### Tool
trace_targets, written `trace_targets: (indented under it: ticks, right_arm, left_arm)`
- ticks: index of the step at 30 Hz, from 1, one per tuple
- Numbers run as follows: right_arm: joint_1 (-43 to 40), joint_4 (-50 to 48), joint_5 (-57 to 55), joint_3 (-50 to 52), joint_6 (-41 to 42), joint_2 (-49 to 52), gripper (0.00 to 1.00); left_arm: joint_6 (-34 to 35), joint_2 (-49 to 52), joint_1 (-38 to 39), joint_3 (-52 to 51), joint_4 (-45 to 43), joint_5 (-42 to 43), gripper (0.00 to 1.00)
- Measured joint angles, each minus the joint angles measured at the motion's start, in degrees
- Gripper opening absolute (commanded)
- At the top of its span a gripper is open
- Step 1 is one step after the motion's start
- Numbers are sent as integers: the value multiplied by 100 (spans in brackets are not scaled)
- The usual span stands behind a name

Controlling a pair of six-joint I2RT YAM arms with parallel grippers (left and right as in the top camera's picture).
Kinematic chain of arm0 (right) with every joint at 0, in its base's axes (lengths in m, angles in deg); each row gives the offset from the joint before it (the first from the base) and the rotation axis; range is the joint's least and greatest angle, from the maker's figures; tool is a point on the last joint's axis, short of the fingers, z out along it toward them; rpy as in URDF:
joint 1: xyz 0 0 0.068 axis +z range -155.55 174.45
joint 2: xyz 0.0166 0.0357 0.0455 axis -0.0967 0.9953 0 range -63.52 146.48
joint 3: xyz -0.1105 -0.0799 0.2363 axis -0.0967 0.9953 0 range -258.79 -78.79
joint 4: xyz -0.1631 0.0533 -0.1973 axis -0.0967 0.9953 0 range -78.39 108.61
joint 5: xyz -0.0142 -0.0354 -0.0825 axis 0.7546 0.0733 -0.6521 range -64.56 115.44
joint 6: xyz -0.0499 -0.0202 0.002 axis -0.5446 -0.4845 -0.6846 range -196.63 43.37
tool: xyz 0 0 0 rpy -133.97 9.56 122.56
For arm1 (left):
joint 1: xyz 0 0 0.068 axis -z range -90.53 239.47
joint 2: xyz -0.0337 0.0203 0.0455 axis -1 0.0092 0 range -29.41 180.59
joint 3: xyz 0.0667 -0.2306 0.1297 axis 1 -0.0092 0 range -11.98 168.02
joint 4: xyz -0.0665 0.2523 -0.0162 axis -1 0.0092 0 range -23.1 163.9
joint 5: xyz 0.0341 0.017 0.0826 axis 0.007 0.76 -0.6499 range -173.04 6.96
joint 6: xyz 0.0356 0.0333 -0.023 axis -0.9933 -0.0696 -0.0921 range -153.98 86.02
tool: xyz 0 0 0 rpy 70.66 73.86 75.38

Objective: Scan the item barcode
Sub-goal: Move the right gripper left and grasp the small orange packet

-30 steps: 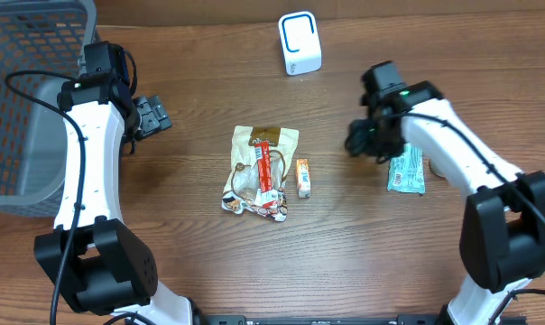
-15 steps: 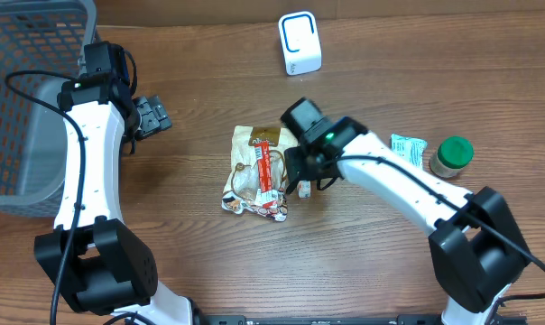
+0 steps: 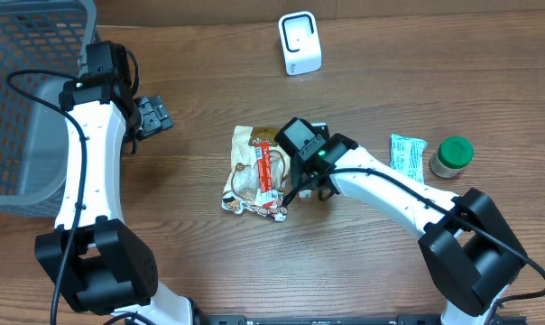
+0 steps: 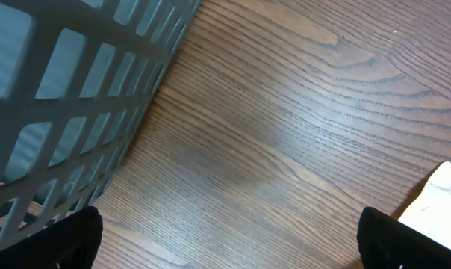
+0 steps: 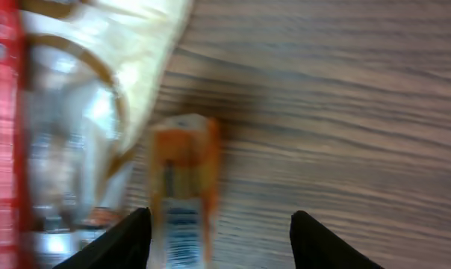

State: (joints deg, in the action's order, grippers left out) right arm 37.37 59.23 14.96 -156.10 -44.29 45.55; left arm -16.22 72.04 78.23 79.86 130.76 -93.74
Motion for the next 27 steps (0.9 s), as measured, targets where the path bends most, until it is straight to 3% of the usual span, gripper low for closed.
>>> trace_targets:
  ticks: [10,14,22,27]
  right_arm:
    - [-249,605,-1128,13,234,0,61]
    - [-442,407,-1292,15,286,0,55]
    - [-415,-210,-463,15,365,0,38]
    - [-186,-236,-297,15,365,0,37]
  left_arm:
    - [0,0,0,0,0,0,100]
    - [0,0,0,0,0,0,100]
    - [0,0,0,0,0,0,100]
    - [0,0,0,0,0,0,100]
